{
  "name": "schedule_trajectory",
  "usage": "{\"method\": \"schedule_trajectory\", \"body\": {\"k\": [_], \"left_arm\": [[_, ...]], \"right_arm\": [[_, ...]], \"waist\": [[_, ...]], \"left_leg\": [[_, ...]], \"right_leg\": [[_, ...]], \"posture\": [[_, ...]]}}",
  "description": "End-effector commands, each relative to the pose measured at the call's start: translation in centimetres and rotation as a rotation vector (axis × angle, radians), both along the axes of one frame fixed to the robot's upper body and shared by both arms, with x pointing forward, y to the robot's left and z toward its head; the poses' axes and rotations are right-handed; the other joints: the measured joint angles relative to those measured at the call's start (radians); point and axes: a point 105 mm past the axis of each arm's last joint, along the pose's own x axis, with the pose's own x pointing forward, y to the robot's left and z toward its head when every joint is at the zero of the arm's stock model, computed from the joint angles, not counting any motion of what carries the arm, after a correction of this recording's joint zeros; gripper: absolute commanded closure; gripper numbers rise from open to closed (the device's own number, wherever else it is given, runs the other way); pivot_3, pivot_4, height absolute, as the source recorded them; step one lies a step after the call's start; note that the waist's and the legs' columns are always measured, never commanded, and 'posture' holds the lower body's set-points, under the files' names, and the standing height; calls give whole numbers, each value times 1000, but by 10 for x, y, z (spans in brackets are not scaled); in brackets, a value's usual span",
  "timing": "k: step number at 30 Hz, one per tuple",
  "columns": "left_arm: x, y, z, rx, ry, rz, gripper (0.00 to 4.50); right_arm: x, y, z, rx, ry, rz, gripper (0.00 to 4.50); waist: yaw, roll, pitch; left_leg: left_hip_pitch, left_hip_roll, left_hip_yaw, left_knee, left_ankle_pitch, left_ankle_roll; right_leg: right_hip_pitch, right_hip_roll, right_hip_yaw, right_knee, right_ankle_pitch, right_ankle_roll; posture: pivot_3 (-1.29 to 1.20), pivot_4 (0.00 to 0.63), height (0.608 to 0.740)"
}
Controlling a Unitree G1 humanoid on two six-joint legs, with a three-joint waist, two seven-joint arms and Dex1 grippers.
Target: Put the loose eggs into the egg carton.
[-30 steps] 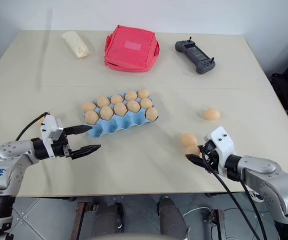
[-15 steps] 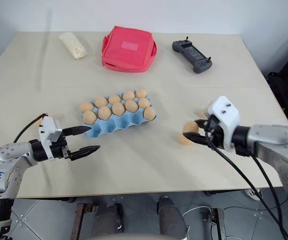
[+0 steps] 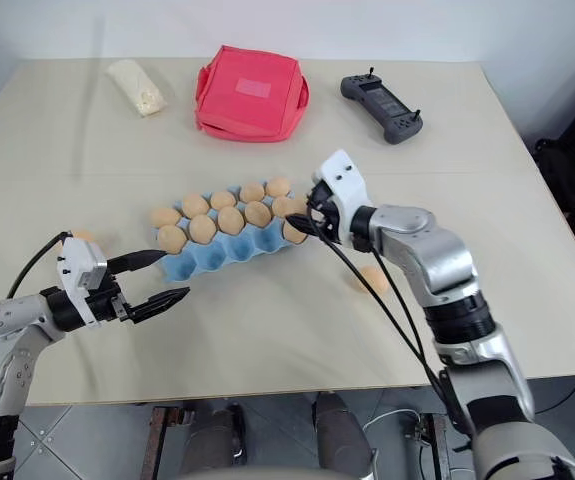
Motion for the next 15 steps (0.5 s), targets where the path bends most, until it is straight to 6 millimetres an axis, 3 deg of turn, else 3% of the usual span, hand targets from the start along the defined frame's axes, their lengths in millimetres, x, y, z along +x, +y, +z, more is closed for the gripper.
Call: {"method": "schedule_trajectory", "body": {"k": [1, 11, 15], "left_arm": [[-5, -2, 13, -4, -64, -1, 0], [-7, -2, 13, -3, -66, 19, 0], [-6, -2, 14, 0, -68, 22, 0]], "right_arm": [[-1, 10, 13, 36, -50, 35, 2491], [-8, 37, 5, 73, -4, 113, 2491], [-8, 39, 0, 69, 5, 110, 1149]], "waist": [[0, 0, 0], [-7, 0, 0], [-12, 0, 0]], "left_leg": [[0, 0, 0, 0, 0, 0], [1, 0, 0, 0, 0, -1], [1, 0, 0, 0, 0, -1]], "right_leg": [[0, 0, 0, 0, 0, 0], [0, 0, 0, 4, 0, 0], [0, 0, 0, 4, 0, 0]], "posture": [[0, 150, 740], [0, 150, 740], [0, 150, 740]]}}
